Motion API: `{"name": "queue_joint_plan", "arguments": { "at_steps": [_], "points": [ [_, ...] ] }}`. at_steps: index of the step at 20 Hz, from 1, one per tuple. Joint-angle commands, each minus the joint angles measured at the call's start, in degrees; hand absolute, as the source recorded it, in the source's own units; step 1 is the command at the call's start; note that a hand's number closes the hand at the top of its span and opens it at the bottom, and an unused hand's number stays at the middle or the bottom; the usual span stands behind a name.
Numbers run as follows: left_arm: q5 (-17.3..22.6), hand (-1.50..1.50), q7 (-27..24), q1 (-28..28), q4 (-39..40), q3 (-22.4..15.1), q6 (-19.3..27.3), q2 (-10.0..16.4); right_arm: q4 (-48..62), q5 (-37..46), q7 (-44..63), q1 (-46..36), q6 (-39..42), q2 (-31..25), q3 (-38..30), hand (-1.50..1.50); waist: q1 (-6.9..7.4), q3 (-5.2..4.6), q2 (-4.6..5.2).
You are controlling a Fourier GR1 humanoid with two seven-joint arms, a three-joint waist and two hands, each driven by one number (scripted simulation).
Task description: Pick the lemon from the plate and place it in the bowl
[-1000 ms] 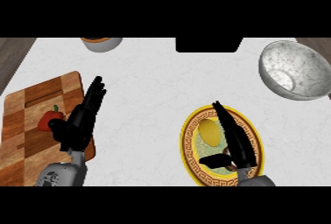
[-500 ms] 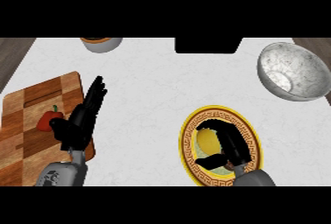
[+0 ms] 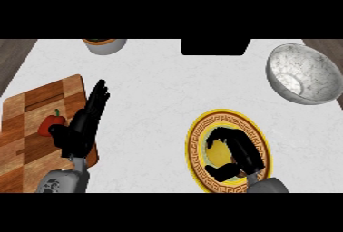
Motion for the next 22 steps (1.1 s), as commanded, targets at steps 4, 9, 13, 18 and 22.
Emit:
{"name": "queue_joint_plan", "arguments": {
  "at_steps": [4,9,13,18,22],
  "points": [
    [-1.01,0.0,1.77,-1.28,-0.34,0.03,1.51,-0.54,-8.1,-19.27,-5.95,1.9,24.31,-11.61,-7.87,1.5,-0.59,0.74,0.61],
    [-0.3,0.0,-2.13,1.11,1.09,0.72,0.56,-0.35,-21.05,-27.01,-9.29,7.32,25.64,-11.42,-11.72,1.5,-0.79,0.7,0.5],
    [0.24,0.0,-1.38,-1.55,2.88,1.84,0.09,0.19,-29.54,-28.39,-8.84,7.75,22.92,-12.32,-16.23,1.5,-0.81,0.69,0.58],
    [0.19,0.0,-3.19,-2.35,5.73,2.18,-0.7,0.43,-44.63,-29.88,0.4,10.24,22.17,-13.79,-20.45,1.5,-0.94,0.67,0.63],
    [-0.61,0.0,-0.65,-2.05,2.8,1.74,0.49,0.11,-50.38,-34.28,13.83,5.47,23.7,-16.97,-26.55,1.5,-0.42,0.68,0.65]
  ]
}}
